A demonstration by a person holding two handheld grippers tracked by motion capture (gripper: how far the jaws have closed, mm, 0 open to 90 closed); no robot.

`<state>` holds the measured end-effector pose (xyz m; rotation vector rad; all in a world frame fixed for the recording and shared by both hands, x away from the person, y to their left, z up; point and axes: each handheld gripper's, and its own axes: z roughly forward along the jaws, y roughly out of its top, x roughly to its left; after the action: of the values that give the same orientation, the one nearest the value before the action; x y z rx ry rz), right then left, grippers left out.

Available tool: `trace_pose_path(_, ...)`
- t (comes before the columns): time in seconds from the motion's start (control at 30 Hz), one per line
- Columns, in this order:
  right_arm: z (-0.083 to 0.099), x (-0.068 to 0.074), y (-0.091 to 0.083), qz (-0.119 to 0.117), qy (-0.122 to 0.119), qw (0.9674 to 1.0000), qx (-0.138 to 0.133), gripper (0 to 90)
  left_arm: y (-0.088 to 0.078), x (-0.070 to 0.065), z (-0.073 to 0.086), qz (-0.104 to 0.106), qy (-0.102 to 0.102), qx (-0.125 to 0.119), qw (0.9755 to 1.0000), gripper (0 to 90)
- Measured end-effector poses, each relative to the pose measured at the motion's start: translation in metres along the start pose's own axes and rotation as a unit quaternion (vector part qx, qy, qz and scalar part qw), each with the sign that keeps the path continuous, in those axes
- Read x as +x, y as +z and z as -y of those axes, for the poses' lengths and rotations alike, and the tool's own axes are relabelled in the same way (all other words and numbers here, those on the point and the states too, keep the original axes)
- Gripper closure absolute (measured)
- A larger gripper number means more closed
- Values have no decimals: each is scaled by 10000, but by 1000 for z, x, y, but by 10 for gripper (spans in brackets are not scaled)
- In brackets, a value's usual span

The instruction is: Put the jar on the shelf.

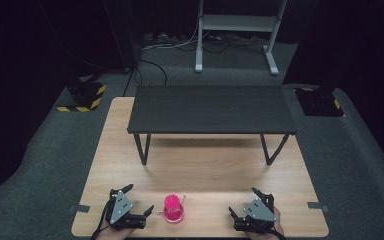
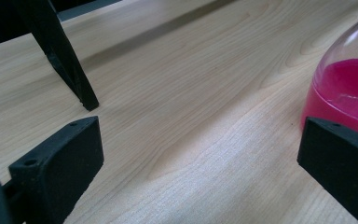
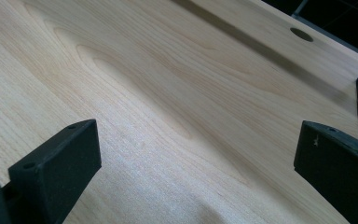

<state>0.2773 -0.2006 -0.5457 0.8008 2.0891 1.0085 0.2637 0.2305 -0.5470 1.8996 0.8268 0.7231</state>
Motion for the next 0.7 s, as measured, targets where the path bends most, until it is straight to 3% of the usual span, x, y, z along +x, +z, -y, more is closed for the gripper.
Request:
trace_pose_path(0.27,0,-2,0,-124,58,9999,1,3,2,1,-1,-1,-28,114,9999,7)
trace_pose_path(0.47,0,-2,0,-165,45,9999,1,3,2,5,-1,-52,-212,158,9996,11)
trace_pose_path(0.6,0,-2,0,-207,7,9998,-16,1,1,10,1,-4,-515,61,9987,11)
trace_pose_path(0.7,0,-1,0,-219,-2,9998,-8,1,0,11,1,-32,-544,60,9985,10)
